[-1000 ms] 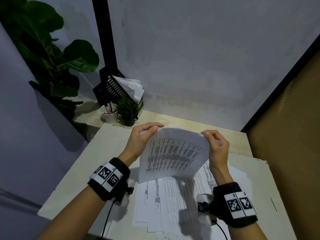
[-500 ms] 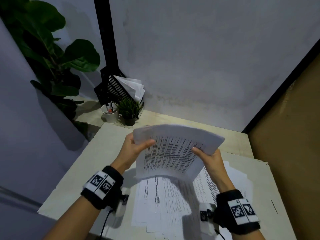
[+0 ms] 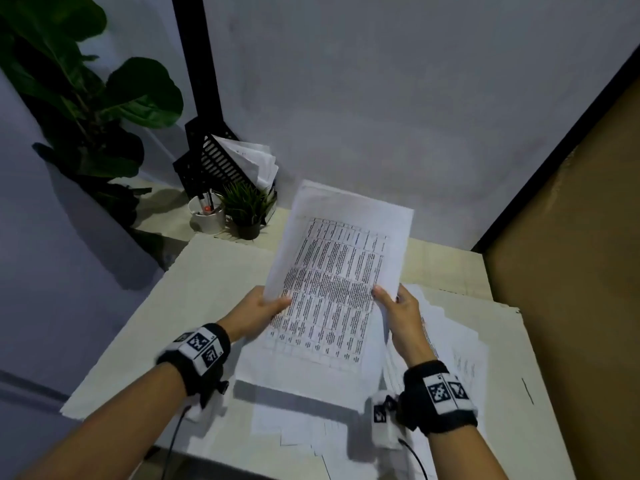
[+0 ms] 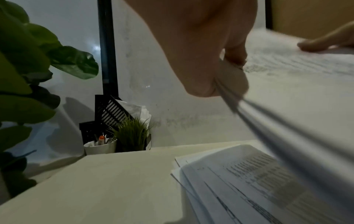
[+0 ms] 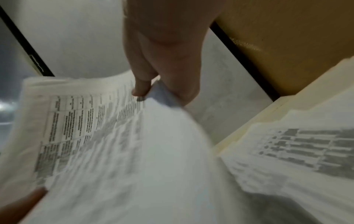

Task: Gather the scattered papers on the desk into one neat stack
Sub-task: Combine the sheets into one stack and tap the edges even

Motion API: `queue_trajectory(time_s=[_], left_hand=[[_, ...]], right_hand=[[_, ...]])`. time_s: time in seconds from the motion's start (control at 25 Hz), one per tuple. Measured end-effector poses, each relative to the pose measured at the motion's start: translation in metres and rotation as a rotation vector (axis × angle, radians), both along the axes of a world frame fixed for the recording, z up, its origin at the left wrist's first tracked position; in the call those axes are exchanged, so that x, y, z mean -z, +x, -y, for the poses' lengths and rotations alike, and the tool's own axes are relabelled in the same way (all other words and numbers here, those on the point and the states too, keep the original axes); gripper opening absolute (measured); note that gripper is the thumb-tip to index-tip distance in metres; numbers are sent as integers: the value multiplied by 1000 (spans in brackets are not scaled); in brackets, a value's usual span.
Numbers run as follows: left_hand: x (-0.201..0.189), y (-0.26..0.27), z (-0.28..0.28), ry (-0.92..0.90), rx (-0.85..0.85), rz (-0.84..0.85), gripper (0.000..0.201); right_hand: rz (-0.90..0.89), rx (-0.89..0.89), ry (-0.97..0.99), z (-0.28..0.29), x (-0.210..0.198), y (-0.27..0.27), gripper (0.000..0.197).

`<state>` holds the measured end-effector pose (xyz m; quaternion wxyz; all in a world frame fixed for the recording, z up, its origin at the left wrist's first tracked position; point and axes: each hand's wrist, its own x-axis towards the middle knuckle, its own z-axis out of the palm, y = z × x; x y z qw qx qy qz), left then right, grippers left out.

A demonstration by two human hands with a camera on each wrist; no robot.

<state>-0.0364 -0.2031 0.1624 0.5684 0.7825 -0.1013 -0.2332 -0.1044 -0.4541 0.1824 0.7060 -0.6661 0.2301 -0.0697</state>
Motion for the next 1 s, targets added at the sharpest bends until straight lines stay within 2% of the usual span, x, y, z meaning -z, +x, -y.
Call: queue_trajectory(time_s=[0.04,0.08,0.12,0.2,0.28,0.32,0.4,0.52,0.6,0.68,0.8,1.0], left_hand=[[1,1,-3,27,-23,3,62],[4,1,-5,57,-42,15,53],[4,-1,-8,93,-63,25,41],[4,-5,-14,162,-134,36,34],[9,-9,-24,204,-172,52,34],[12,-11,-29,213,-180,53,33],[16,-15,-37,219,-185,47,30],[22,-16,-37,237,-202,17,27],[24,-18,-37,236,-196,-11,30],[25,-20,-36,227,-195,-26,34],[21,-28,-31,230,-212,2,29],[25,-42,-22,183,-237,4,26]], right_hand=[[-59,28,-22,11,9,-2,20],[-168,87,-96,26,21,-8,30],[-326,153,-209,46,38,-19,42],[-733,281,-403,84,67,-52,69],[-1030,360,-443,106,85,-87,95],[-1088,374,-439,109,89,-99,103],[-1051,400,-410,105,96,-106,102],[-907,358,-325,97,107,-100,72],[-830,286,-287,96,108,-96,59],[-762,221,-340,99,99,-94,44],[-660,146,-497,104,77,-94,28],[-545,161,-586,119,36,-104,26]])
